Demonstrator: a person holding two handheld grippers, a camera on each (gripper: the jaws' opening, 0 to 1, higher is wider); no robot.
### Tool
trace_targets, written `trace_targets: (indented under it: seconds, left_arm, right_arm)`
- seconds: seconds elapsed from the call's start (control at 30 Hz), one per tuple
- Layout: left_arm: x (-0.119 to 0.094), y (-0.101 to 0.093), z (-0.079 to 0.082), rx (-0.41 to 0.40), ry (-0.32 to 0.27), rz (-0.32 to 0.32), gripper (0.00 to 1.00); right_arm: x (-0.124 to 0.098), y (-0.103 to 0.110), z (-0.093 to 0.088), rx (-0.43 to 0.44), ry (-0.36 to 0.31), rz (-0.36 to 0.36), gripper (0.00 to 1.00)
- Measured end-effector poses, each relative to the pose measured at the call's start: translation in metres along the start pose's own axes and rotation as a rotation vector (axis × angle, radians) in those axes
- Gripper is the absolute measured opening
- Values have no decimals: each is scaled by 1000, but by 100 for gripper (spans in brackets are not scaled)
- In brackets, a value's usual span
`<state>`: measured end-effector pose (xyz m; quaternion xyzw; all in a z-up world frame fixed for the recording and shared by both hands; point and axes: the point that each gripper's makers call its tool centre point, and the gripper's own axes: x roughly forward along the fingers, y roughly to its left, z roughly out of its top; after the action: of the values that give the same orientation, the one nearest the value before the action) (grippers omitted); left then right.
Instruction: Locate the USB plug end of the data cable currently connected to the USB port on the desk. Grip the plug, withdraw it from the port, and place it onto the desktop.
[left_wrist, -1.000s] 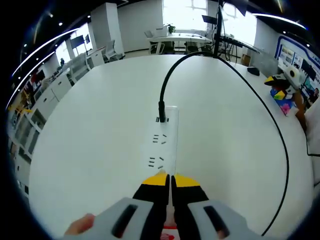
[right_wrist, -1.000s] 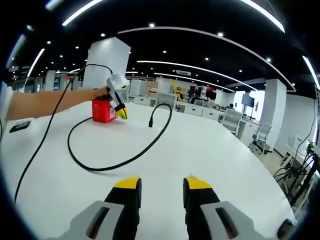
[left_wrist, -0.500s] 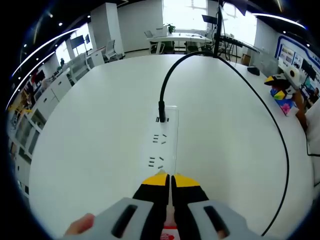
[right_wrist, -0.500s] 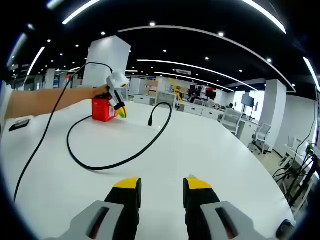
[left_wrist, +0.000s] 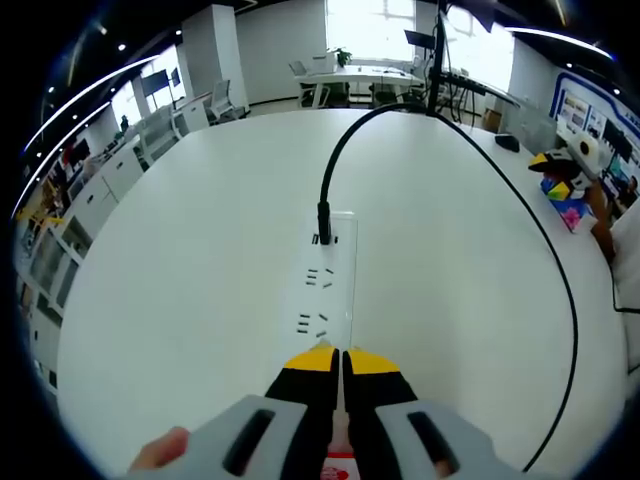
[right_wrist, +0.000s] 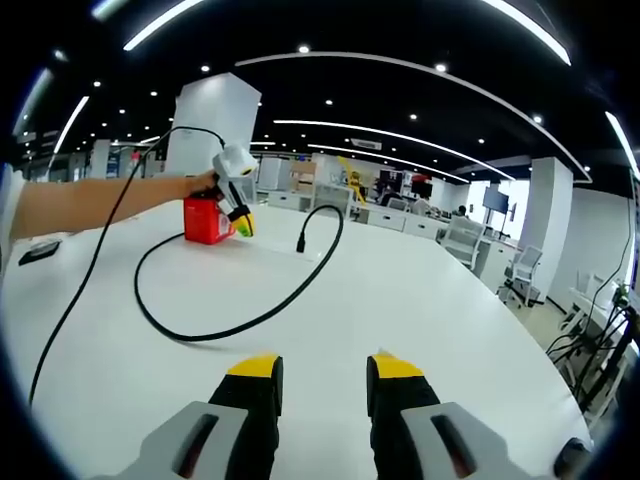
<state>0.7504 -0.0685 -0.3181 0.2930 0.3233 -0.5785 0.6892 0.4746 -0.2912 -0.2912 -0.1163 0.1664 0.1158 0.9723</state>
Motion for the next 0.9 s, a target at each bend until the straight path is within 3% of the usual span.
trace_targets:
  seconds: [0.33, 0.9]
  left_arm:
    - [0, 2, 1, 0, -1, -1, 3]
    - [0, 6, 1, -3, -4, -3, 3]
  right_arm:
    - [2, -2, -6, -12, 43, -17, 37]
    - [4, 0, 1, 0, 37, 24, 39]
